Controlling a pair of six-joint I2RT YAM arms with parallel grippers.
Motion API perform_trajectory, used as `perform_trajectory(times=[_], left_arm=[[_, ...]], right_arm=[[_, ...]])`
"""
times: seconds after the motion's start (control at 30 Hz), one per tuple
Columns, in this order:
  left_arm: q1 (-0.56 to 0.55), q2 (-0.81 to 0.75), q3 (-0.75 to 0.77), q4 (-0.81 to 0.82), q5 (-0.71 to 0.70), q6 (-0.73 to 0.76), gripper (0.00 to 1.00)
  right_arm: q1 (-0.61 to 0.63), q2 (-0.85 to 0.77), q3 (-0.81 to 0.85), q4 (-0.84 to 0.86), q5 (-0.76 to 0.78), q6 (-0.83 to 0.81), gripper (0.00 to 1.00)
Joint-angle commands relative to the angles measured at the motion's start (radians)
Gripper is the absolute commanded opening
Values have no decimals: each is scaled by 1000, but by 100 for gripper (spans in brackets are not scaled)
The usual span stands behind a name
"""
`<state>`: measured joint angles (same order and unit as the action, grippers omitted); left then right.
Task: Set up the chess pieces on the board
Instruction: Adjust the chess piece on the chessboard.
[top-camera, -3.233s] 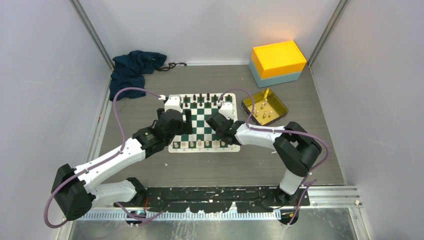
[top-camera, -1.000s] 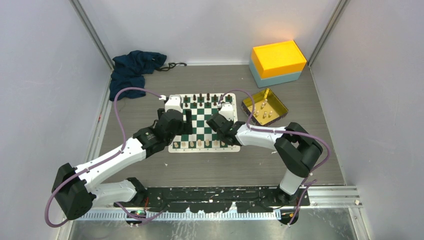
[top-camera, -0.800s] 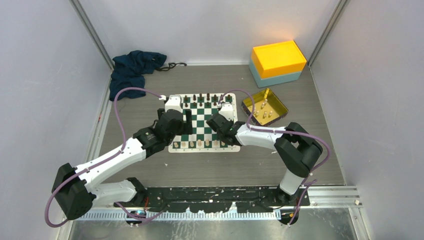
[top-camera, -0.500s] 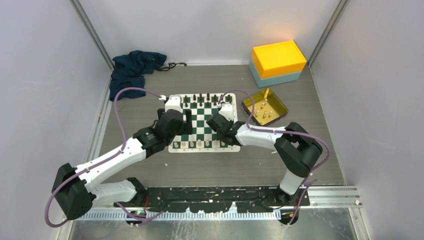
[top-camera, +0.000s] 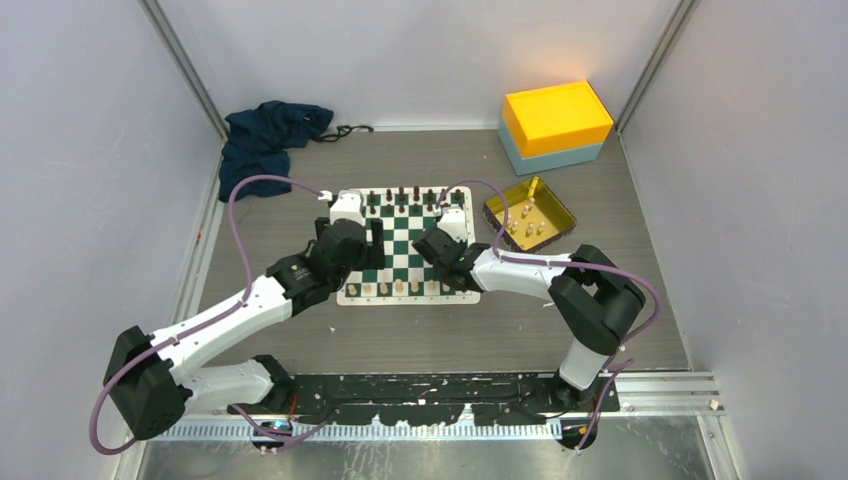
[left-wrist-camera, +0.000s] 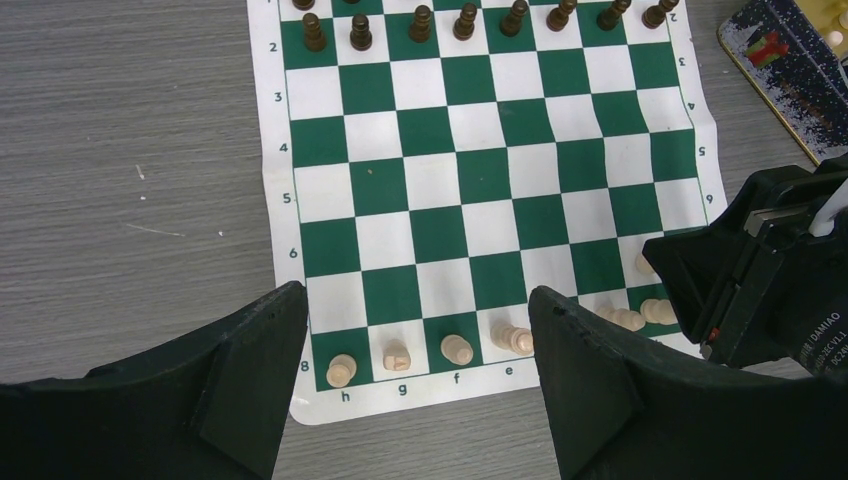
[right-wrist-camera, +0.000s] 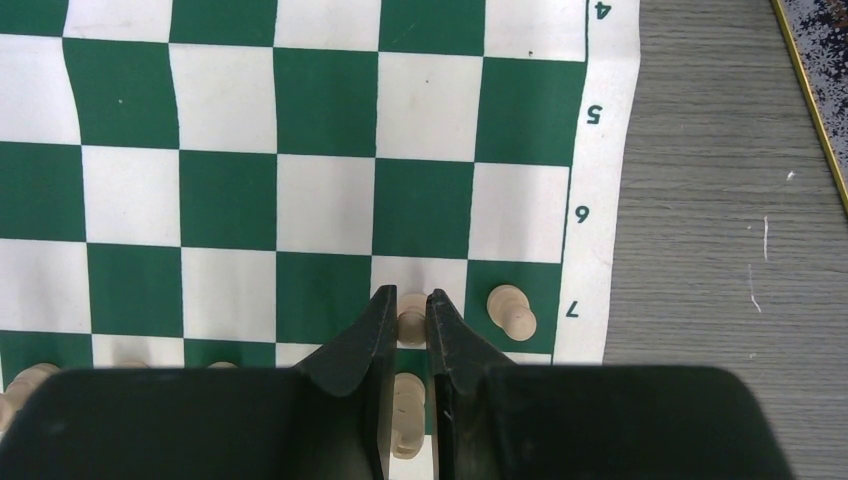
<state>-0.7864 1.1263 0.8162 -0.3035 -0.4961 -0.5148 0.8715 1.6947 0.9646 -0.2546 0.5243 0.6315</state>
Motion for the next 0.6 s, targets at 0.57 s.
perform_trajectory(times=[0.57], left_arm=[[-3, -3, 1, 55, -9, 1, 82]], right_arm=[[6, -30, 19, 6, 26, 2, 36]])
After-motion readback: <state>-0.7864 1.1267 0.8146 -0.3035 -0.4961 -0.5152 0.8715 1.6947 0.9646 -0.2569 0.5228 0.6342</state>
